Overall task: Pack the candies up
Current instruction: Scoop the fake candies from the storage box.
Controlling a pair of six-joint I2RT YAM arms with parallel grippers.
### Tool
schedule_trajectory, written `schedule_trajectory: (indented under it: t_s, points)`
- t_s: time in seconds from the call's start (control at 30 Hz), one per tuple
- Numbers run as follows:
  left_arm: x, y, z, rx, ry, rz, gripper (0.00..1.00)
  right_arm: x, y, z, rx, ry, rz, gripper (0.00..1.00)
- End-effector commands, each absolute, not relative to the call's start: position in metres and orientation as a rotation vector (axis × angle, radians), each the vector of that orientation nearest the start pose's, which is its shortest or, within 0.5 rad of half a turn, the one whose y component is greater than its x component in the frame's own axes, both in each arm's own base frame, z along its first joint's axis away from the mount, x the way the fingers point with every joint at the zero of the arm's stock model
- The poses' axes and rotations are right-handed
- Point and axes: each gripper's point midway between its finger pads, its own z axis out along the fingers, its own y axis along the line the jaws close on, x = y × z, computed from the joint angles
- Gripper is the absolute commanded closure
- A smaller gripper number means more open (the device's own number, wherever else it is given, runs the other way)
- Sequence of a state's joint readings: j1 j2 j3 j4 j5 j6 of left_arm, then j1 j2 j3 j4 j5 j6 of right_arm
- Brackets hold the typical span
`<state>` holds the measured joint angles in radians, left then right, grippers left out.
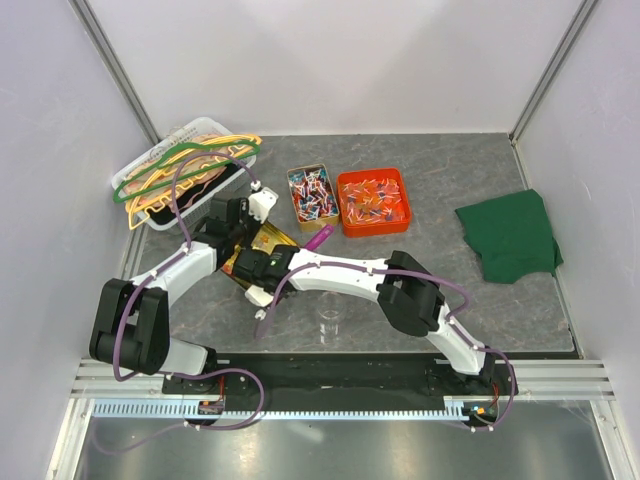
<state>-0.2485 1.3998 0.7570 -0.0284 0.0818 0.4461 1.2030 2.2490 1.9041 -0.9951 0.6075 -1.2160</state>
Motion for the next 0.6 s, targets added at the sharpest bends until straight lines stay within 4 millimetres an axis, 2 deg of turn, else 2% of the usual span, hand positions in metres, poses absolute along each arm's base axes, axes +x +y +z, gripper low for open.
schedule_trajectory:
  t_s: [0.0,0.23,0.57]
  points:
    - [0.390,-0.102,0.131,0.713,1.967,-0.023,0.98,0.269,0.396,0.062,-2.655,1.155,-0.689,1.00]
    - [0.390,-0.097,0.127,0.686,2.014,-0.008,0.98,0.257,0.402,0.059,-2.603,1.292,-0.552,1.00]
    - [0.372,-0.093,0.111,0.684,2.099,-0.021,0.98,0.234,0.415,0.044,-2.484,1.541,-0.316,1.00]
